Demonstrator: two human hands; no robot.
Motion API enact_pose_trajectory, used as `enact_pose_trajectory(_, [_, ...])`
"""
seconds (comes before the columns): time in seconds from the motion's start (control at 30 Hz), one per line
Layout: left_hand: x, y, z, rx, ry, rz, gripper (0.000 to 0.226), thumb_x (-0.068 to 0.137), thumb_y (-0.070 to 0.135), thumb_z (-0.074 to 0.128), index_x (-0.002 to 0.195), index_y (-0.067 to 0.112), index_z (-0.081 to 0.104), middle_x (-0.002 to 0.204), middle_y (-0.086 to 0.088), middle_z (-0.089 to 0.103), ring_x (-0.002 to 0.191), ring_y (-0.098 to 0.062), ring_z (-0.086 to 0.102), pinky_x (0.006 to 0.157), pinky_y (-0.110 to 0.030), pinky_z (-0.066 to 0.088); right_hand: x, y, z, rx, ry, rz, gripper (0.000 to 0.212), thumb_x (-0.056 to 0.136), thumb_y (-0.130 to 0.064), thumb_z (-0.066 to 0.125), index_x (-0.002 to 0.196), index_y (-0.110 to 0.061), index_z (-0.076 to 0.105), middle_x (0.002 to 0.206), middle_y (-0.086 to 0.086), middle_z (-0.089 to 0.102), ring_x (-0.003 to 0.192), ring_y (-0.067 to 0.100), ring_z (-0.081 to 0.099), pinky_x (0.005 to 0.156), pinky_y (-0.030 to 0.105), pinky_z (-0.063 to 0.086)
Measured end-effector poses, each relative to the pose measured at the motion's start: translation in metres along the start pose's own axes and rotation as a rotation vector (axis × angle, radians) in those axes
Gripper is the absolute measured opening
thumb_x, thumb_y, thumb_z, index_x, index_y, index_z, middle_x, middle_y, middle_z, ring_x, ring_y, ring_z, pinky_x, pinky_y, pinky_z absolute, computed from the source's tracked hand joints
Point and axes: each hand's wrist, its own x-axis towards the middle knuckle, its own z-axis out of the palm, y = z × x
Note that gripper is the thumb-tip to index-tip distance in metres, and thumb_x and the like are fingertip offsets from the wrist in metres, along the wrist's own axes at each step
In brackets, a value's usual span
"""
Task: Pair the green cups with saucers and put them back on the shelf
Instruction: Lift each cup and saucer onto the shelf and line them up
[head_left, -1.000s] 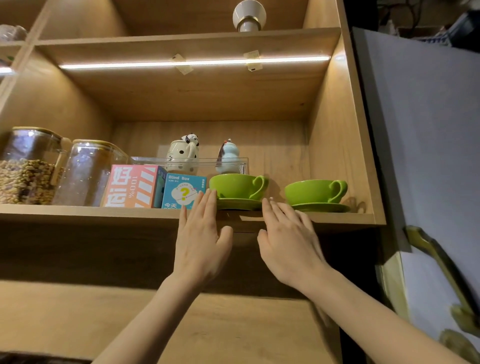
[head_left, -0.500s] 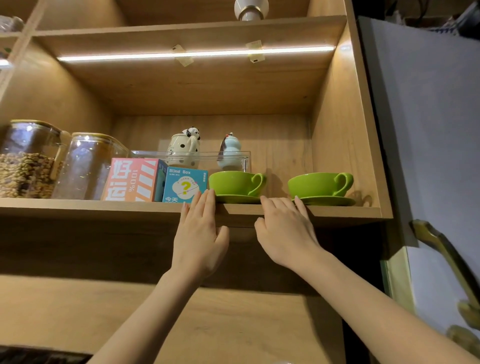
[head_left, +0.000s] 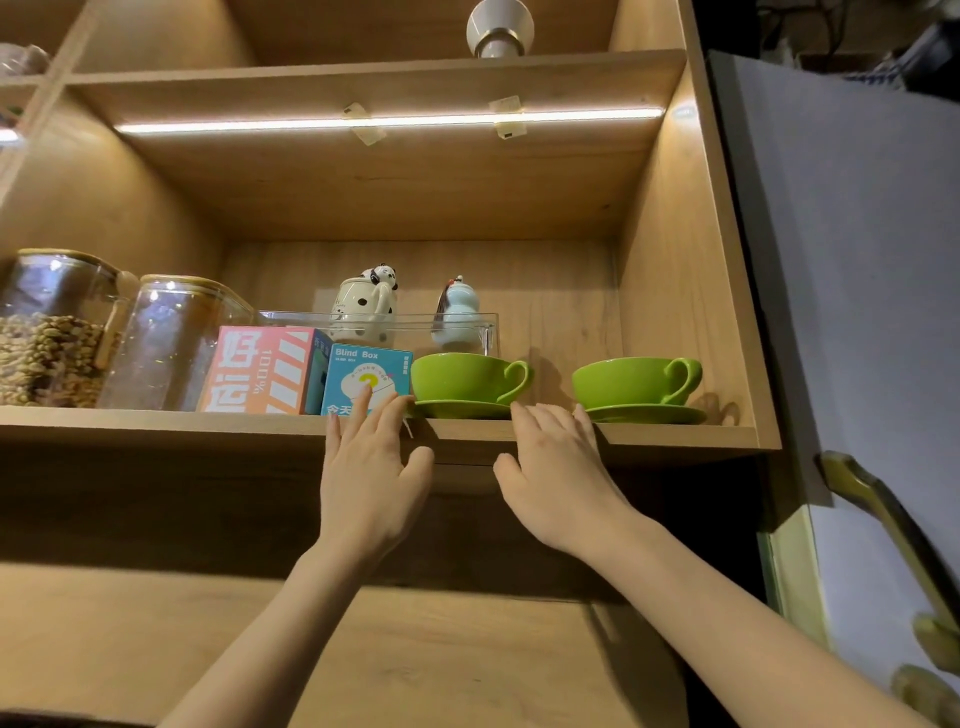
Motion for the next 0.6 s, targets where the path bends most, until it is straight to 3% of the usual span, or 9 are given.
enact_pose_trajectory(0.13, [-0.004, 0.006, 0.001, 0.008, 0.042, 0.041, 0.065, 0.073, 0.031, 0.030, 0.136, 0.016, 0.036, 0.149, -0.005, 0.035, 0.145, -0.017, 0.010, 0.116, -0.033, -0.005, 0.009, -0.003, -0.007, -0.042, -0.051, 0.032, 0.037, 0.092, -0.025, 0.033, 0.118, -0.003, 0.046, 0.125, 0.016, 0.052, 0.121, 0.031, 0.040, 0.114, 0.043, 0.021])
enact_pose_trajectory(0.27, [-0.009, 0.012, 0.002, -0.020, 0.064, 0.029, 0.066, 0.074, 0.032, 0.030, 0.139, 0.018, 0.032, 0.150, -0.002, 0.034, 0.143, -0.015, 0.016, 0.114, -0.029, -0.007, 0.013, -0.003, -0.016, -0.024, -0.071, 0.045, 0.029, 0.092, -0.021, 0.036, 0.103, -0.002, 0.054, 0.113, 0.017, 0.057, 0.109, 0.031, 0.047, 0.097, 0.041, 0.037])
enact_pose_trajectory(0.6, [-0.018, 0.020, 0.014, -0.047, 0.081, 0.080, 0.067, 0.077, 0.033, 0.032, 0.143, 0.025, 0.023, 0.154, 0.006, 0.024, 0.142, -0.009, 0.016, 0.112, -0.024, -0.006, 0.022, -0.003, -0.009, -0.123, -0.077, 0.103, 0.025, 0.086, -0.015, 0.042, 0.106, -0.003, 0.053, 0.118, 0.017, 0.055, 0.113, 0.033, 0.043, 0.099, 0.040, 0.032])
